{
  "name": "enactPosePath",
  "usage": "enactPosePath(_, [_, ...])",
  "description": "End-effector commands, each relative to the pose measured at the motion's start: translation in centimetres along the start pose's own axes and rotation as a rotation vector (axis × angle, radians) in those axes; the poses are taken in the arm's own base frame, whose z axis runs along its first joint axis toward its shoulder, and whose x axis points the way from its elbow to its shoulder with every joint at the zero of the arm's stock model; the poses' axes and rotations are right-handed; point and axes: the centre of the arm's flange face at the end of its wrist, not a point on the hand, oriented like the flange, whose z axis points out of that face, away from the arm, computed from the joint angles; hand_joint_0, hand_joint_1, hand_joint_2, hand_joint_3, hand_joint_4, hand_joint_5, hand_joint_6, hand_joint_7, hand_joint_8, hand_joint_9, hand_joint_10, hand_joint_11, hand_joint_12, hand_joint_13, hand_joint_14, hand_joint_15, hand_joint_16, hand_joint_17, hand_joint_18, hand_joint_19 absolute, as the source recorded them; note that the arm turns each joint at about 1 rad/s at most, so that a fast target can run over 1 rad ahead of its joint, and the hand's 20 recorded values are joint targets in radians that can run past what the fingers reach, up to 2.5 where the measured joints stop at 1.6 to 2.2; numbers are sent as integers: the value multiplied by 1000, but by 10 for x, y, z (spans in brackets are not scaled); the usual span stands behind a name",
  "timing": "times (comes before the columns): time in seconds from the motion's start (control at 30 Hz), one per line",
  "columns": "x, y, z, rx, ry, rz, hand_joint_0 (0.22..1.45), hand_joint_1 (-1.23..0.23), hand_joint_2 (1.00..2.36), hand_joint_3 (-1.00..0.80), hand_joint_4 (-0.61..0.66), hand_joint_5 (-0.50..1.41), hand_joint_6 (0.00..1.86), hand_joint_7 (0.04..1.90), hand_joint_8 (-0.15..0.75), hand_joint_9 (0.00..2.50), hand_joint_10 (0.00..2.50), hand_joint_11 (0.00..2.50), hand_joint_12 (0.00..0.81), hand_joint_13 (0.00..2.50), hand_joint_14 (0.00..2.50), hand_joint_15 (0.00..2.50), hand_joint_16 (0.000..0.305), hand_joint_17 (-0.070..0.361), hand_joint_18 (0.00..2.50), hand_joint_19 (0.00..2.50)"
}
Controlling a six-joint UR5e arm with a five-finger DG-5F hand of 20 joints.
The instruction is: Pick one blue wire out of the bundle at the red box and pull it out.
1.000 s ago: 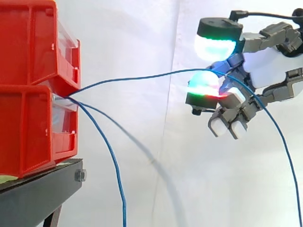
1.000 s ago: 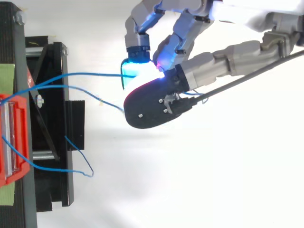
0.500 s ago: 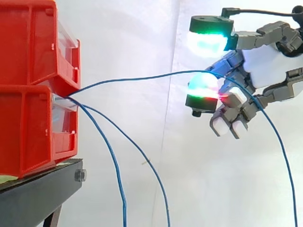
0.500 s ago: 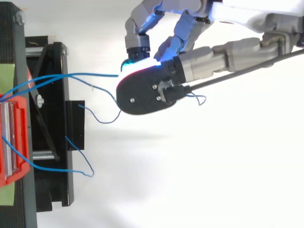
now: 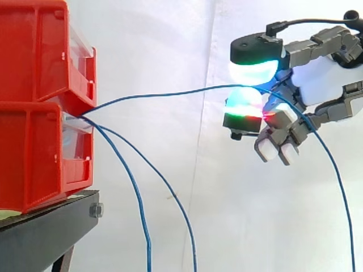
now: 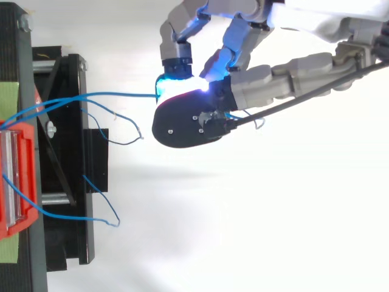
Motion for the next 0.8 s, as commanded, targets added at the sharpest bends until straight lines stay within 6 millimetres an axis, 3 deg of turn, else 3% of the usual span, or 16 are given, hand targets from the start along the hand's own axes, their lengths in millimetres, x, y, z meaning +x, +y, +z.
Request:
enactPosePath(0.0, [0, 0, 0, 0, 0, 0, 579, -689, 1017, -150, 251, -114, 856, 1084, 425, 1192, 16, 761, 469, 942, 12, 447, 58, 131, 911, 573])
enactPosePath(0.77, [-5, 6, -1, -5, -3, 4, 603, -741, 1019, -61, 219, -116, 909, 1063, 422, 1183, 14, 774, 461, 933, 12, 439, 57, 128, 910, 559])
